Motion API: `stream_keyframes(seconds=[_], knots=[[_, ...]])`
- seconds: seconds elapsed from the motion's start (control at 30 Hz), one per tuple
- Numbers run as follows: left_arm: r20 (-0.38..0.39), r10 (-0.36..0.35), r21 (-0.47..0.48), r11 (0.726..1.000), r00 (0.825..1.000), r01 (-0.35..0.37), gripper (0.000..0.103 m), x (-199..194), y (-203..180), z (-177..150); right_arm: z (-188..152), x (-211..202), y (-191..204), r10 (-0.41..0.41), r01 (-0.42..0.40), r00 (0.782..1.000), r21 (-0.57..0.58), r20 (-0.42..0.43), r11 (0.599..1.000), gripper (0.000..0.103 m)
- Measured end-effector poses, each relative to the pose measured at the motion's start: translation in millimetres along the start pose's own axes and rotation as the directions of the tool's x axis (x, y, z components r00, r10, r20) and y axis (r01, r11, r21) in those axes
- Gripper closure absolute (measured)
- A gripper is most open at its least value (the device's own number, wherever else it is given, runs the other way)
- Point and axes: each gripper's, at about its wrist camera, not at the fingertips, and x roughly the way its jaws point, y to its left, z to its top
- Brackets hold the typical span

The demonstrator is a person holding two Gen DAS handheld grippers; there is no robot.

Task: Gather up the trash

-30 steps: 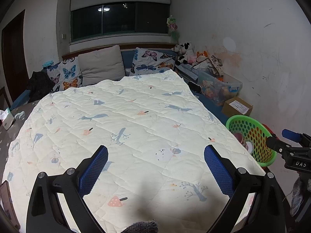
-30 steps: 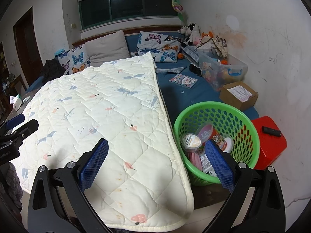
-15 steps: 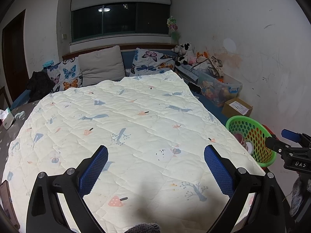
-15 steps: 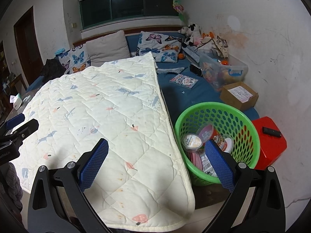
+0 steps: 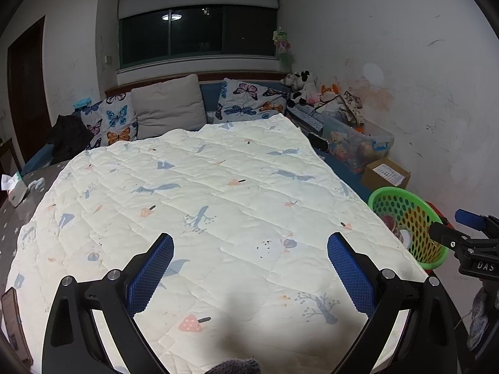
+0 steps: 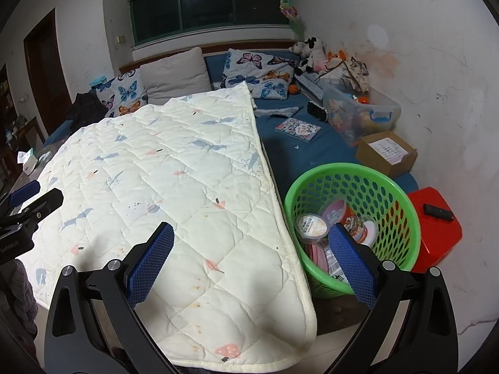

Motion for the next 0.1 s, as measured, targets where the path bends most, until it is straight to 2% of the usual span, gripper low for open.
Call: stream_keyframes(seconds=[0.1], knots=[[-0.004,0.002,-0.005,1.000,1.000,-0.002,0.007,0.8,1.7,-0.9,0.1,1.4,2.1,0.005,-0.005,1.000,-0.001,-0.003,1.000,0.005]])
